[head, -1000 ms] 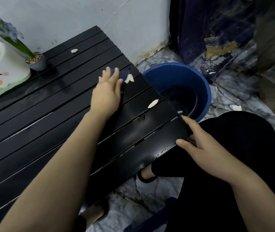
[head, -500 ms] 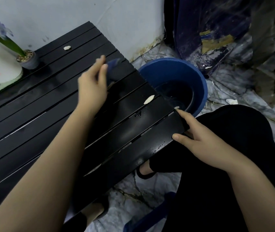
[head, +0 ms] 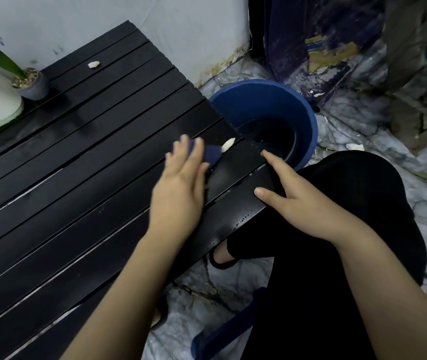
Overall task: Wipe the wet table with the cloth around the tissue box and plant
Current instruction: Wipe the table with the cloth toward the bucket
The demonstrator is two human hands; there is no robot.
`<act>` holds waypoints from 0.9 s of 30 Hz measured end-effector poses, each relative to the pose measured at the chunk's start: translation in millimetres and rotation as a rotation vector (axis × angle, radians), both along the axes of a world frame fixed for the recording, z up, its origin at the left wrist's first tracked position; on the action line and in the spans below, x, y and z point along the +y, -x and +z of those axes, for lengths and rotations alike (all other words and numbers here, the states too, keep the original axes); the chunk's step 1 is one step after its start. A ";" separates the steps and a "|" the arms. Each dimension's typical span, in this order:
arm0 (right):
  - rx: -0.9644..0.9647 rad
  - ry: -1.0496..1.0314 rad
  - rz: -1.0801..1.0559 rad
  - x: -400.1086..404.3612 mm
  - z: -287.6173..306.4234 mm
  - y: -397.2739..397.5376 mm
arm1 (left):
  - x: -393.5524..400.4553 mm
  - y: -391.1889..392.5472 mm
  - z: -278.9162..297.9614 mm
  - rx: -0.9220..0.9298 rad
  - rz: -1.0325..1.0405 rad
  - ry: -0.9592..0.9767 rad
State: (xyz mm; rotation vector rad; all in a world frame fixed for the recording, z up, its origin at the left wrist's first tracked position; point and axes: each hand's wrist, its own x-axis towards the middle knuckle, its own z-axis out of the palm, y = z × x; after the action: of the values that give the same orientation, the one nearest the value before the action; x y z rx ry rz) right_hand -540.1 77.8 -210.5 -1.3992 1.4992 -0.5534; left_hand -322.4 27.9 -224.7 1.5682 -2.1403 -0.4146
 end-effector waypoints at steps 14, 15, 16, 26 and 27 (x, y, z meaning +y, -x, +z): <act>0.034 0.019 0.008 -1.7 -0.7 -2.3 | -59.8 18.1 29.4 0.316 -0.085 -0.043; 0.031 0.015 0.009 -1.2 -0.3 -2.1 | -46.0 -0.7 32.0 0.290 -0.073 -0.031; 0.027 0.011 0.010 -0.9 0.2 -1.9 | -28.9 -19.9 33.5 0.258 -0.065 -0.025; -0.029 0.012 0.001 -1.7 -0.8 -0.6 | 59.9 -71.4 7.7 -0.029 -0.285 -0.020; -0.028 0.013 0.000 -1.9 -1.4 -0.7 | 49.6 -57.8 6.0 -0.028 -0.314 -0.002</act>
State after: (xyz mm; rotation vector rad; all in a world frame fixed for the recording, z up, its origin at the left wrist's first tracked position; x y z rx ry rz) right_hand -539.4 76.0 -211.8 -1.3962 1.4758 -0.5818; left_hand -264.5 77.5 -218.6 1.2457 -2.4147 -0.4974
